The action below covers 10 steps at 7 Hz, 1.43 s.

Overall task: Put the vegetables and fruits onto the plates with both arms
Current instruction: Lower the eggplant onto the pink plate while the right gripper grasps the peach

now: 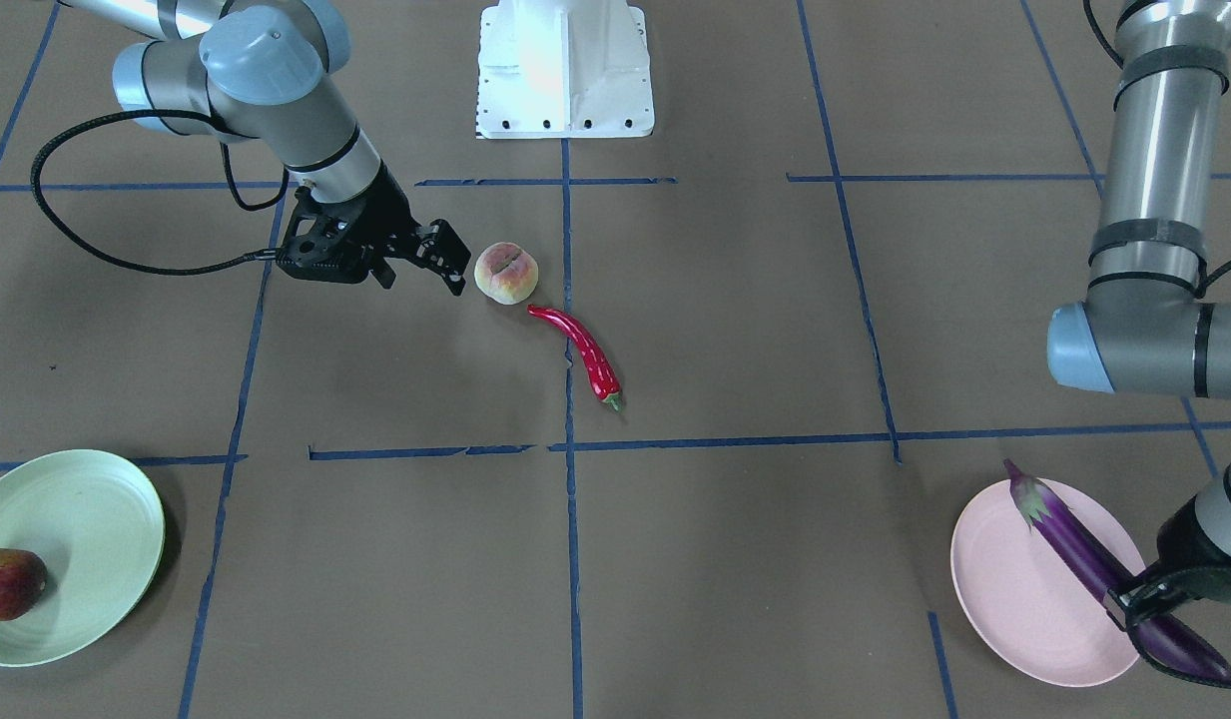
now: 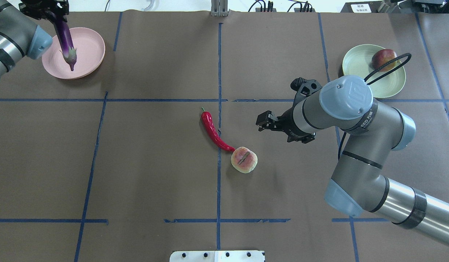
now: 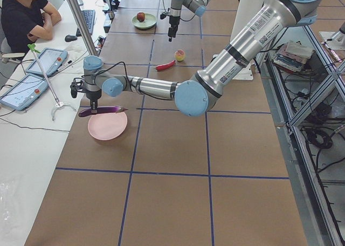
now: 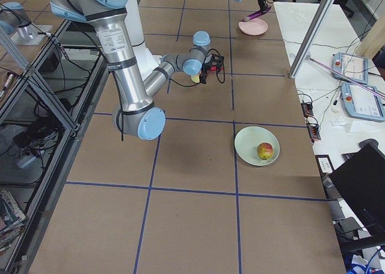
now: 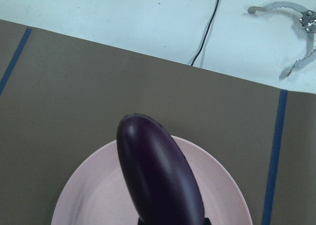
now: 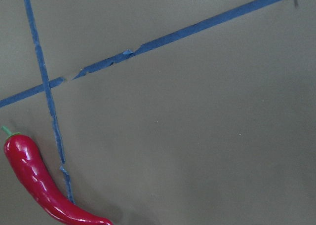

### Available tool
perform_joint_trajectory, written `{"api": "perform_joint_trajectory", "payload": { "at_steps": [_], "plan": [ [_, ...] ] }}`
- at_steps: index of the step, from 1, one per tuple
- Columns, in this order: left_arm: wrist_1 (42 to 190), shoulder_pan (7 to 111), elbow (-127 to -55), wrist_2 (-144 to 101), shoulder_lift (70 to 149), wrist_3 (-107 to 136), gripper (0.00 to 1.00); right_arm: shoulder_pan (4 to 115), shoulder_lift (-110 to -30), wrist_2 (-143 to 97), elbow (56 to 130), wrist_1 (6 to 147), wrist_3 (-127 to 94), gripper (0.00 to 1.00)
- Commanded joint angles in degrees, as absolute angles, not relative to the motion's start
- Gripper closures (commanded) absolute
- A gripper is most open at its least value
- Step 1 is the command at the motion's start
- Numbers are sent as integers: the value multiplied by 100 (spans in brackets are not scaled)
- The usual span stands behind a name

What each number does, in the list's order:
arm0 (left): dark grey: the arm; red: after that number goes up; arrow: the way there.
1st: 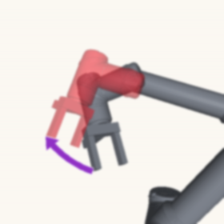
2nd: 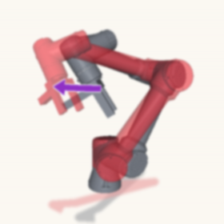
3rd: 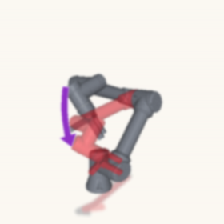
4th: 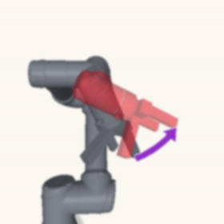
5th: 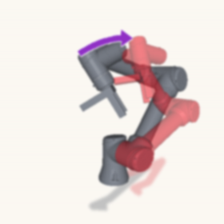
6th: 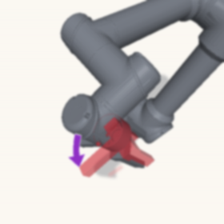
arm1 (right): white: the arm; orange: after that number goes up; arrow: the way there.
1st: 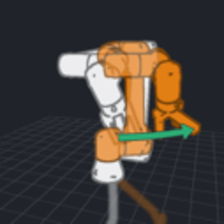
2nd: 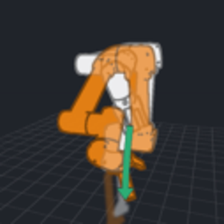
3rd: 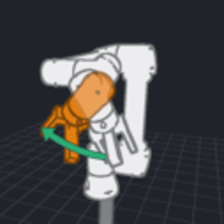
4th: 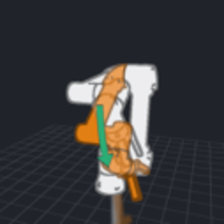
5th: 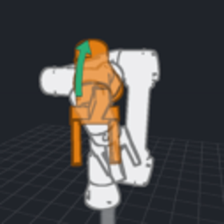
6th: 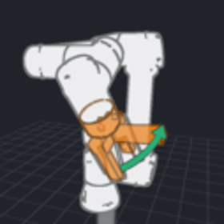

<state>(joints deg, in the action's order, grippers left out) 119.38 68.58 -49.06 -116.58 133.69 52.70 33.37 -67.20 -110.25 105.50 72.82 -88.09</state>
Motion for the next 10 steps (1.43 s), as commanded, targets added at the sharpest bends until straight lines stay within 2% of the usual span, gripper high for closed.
{"api": "perform_joint_trajectory", "payload": {
  "at_steps": [1,5,7,10],
  "plan": [
    [12287,6838,-4325,-11654,13491,5160,1,2930,-6619,-10908,10530,7461,-9077,0],
    [12287,6838,-4359,-11663,13535,5291,0,2698,-6049,-10811,10381,8349,-9175,0],
    [12296,6838,-4377,-11663,13535,5300,0,2698,-5303,-10793,9523,8323,-10059,0],
    [12287,6838,-4464,-11681,13526,5439,0,2549,-5256,-10459,9378,8734,-10319,0]
  ]
}}
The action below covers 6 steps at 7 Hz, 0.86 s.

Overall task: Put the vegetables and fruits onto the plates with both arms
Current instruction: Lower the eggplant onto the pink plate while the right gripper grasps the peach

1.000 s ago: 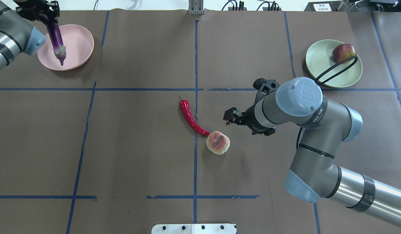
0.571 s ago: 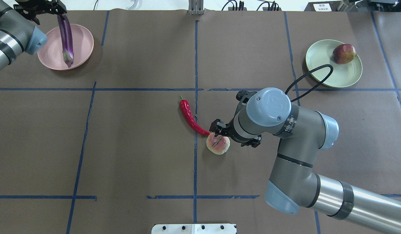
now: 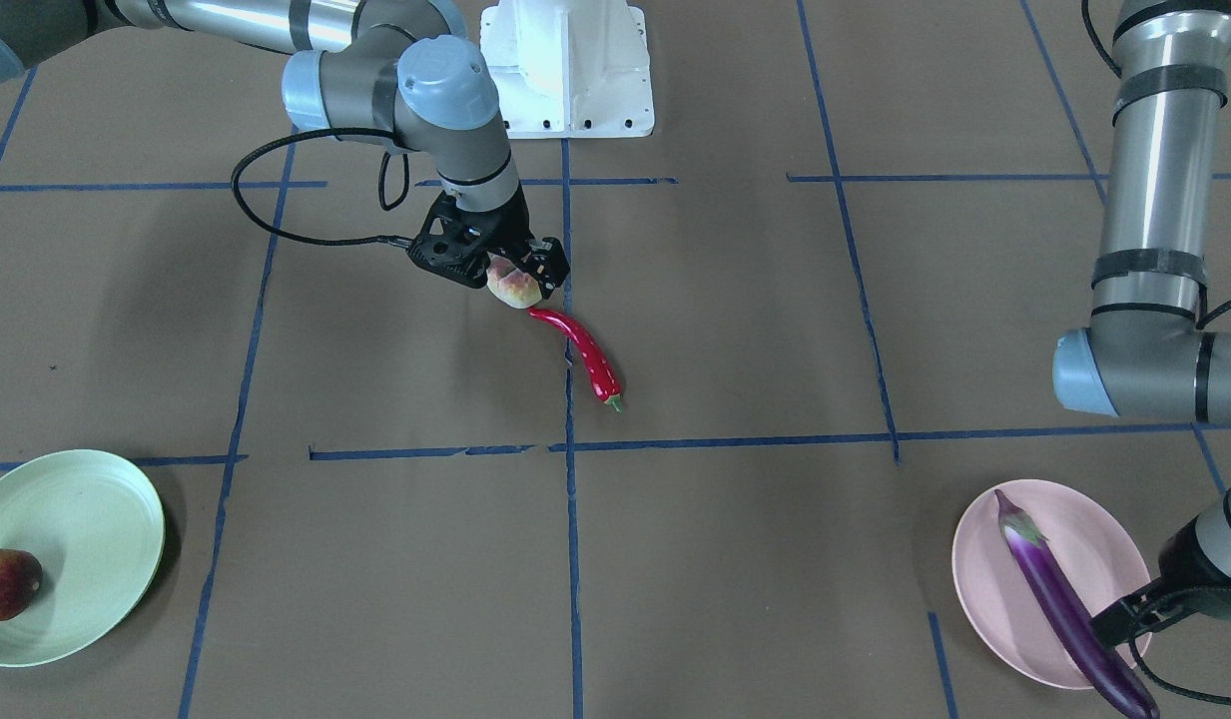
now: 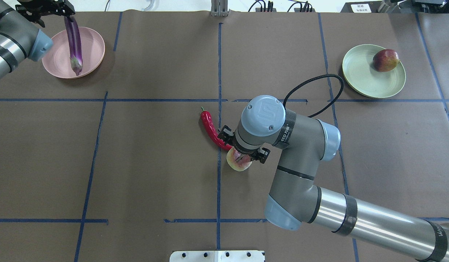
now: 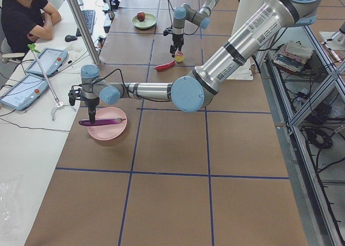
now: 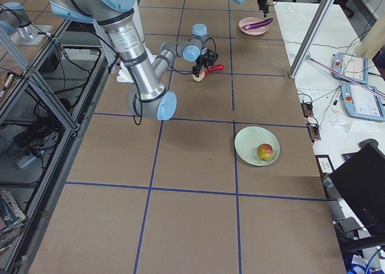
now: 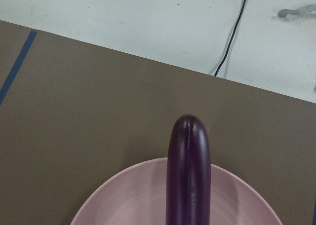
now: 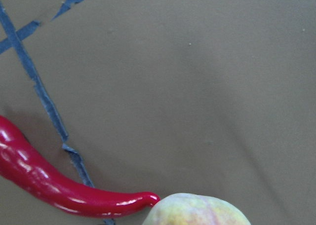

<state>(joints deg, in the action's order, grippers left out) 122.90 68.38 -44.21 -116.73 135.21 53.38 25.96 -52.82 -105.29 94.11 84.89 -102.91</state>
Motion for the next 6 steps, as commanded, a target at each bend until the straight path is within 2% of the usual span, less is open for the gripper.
{"api": "perform_joint_trajectory", "payload": {
  "at_steps": [1,2,3,6],
  "plan": [
    [12287,6829,-4552,-11681,13518,5597,0,2558,-5238,-10459,9395,8806,-10301,0],
    [12287,6820,-4622,-11681,13509,5660,0,2549,-5264,-10468,9404,8815,-10301,36],
    [12287,6820,-4632,-11681,13509,5678,0,2566,-5282,-10494,9430,8850,-10266,99],
    [12270,6820,-4755,-11681,13526,5844,0,2601,-5300,-10538,9474,8850,-10231,100]
  ]
}}
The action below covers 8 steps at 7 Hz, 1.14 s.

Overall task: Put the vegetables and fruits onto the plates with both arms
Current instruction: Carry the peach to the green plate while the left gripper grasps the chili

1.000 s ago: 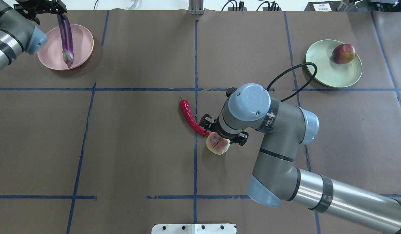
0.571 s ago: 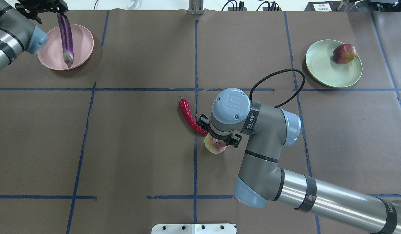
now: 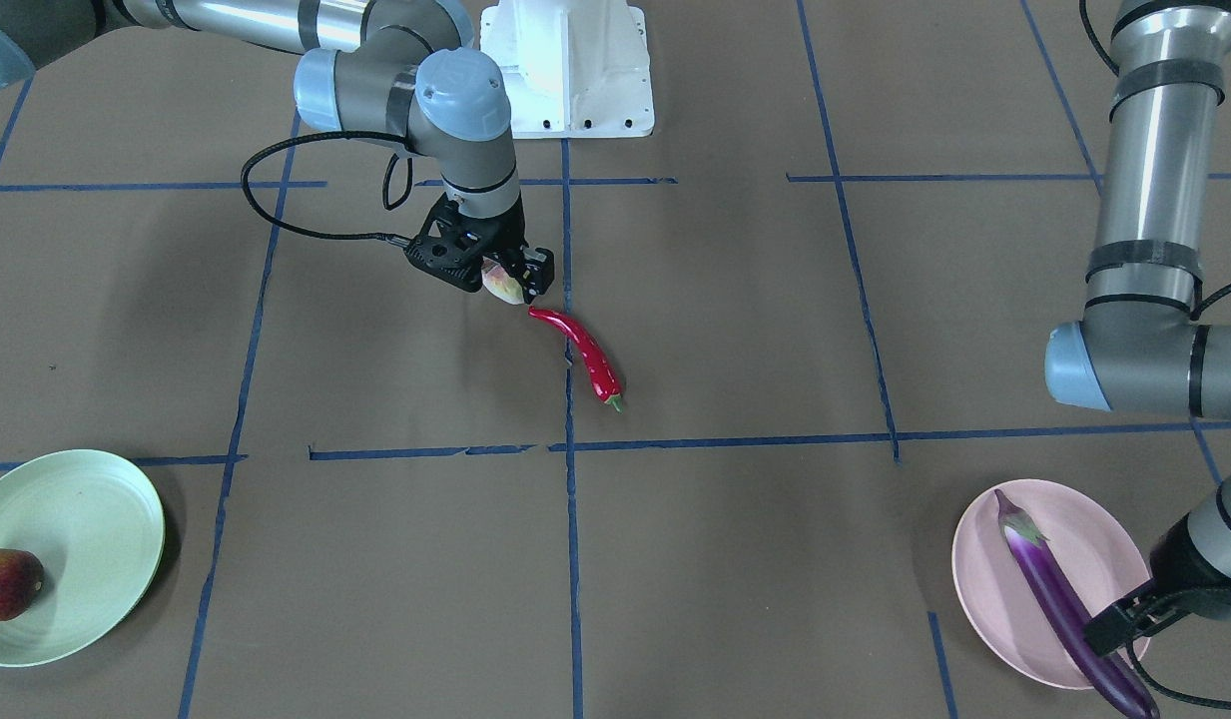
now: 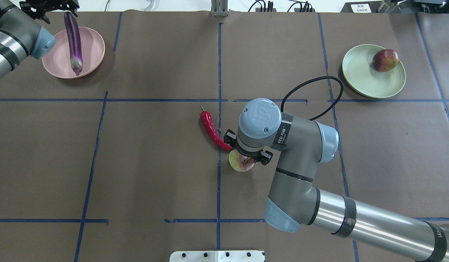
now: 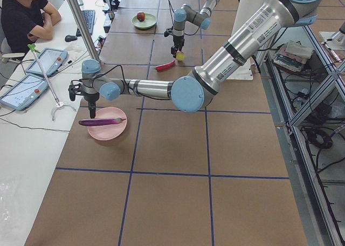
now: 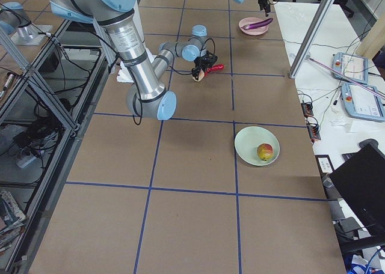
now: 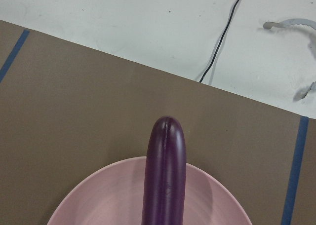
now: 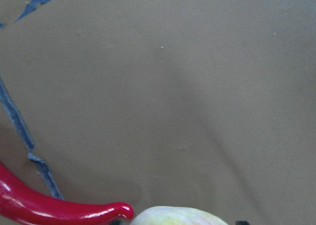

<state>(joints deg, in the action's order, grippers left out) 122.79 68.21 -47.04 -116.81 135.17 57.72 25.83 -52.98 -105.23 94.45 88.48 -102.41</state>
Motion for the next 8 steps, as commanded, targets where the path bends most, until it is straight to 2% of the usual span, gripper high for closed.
{"api": "perform_joint_trajectory", "payload": {
  "at_steps": [1,2,4,5,8],
  "plan": [
    [12235,6803,-4885,-11698,13552,6071,0,2836,-5352,-10721,9736,9007,-10083,100],
    [12226,6733,-5200,-11716,13544,6317,0,3248,-5387,-10940,10069,9461,-9611,100],
    [12217,5980,-6016,-11926,13509,7701,0,4362,-5641,-11161,10187,9721,-8085,100],
    [12208,5672,-6412,-11935,13500,8169,0,4899,-5817,-11249,9986,9686,-7172,100],
    [12190,4766,-7109,-11918,13500,9191,0,6009,-5801,-11268,8425,9441,-5058,100]
  ]
}}
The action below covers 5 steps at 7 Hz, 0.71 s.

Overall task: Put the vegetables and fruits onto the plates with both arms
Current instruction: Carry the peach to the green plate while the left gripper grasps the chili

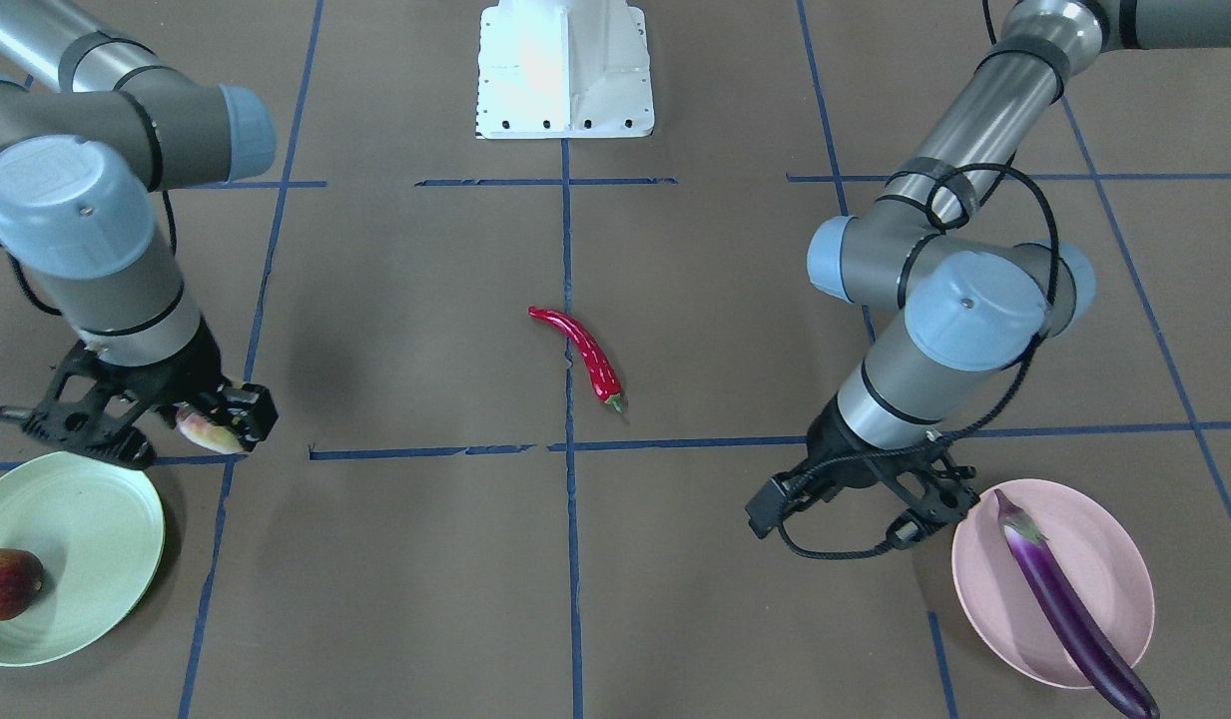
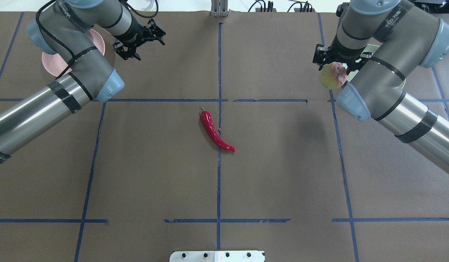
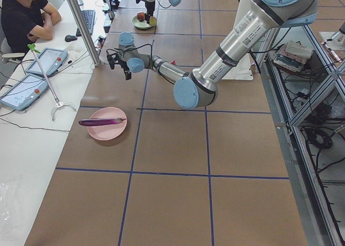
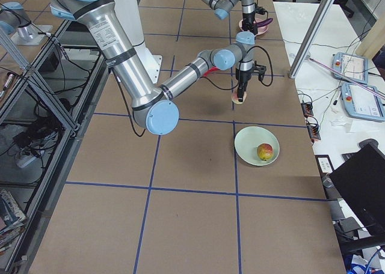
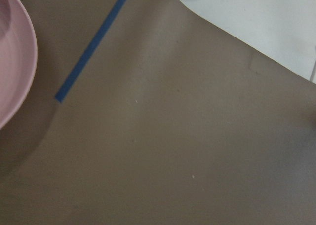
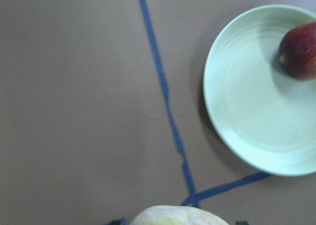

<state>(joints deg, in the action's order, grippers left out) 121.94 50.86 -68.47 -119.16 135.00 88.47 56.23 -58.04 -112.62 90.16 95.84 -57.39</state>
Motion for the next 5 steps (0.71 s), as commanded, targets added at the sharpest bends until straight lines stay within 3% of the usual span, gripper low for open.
{"api": "perform_joint_trajectory", "payload": {
  "at_steps": [1,2,4,5],
  "plan": [
    [12190,4651,-7223,-11901,13509,9420,0,6186,-5827,-11276,7646,8430,-5002,100],
    [12190,4597,-7329,-11900,13517,9483,0,6196,-5792,-11268,6985,7767,-5001,100],
    [11519,4255,-7478,-11813,13614,9598,0,6205,-5835,-11224,6759,7664,-4940,97],
    [11079,4019,-7680,-11647,13606,9606,0,6205,-5836,-11224,6750,7655,-4844,7]
  ]
}}
